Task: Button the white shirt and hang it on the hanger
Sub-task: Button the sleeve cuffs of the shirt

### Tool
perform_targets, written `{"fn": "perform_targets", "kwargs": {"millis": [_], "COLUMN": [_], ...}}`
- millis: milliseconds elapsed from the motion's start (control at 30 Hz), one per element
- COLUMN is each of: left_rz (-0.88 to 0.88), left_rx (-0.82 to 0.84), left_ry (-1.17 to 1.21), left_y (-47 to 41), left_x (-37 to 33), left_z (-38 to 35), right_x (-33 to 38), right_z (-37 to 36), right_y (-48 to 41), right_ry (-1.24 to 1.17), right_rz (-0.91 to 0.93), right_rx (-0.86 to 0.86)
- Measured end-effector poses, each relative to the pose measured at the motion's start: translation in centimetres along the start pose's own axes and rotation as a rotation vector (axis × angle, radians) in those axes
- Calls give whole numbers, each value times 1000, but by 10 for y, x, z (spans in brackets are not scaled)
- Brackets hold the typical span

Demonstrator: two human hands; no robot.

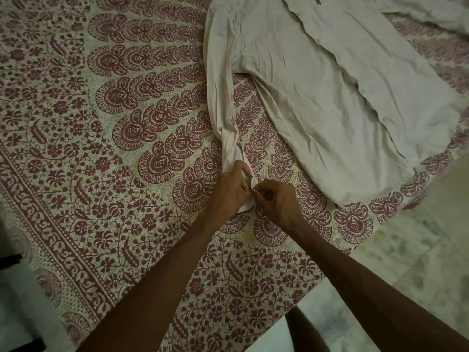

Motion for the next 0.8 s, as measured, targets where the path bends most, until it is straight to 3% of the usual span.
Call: {"fn": "perform_targets", "kwargs": {"millis": [433, 633, 800], "left_rz": [220, 428, 609], "left_rx": [-172, -53, -1], "left_ry": [-13, 153, 249], "left_y": [12, 2, -4], "left_x": [12, 16, 14], "left_z": [-13, -8, -1], "right_x": [-11, -14, -15], "right_z": [-6, -17, -21], "right_y": [8, 9, 14], "right_ry": [-46, -123, -93], "right_rz": [20, -111, -95], "right_rx": [-13, -96, -183]}}
Point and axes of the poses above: each hand's wrist, its own y-axis away from the middle knuckle, its own z-axis out of the back of the hand, x = y × z, the point moved 4 cm from there along -y, towards the middle knuckle, and after that the axes turned 5 degrees about -z, right-handed, at the moved point
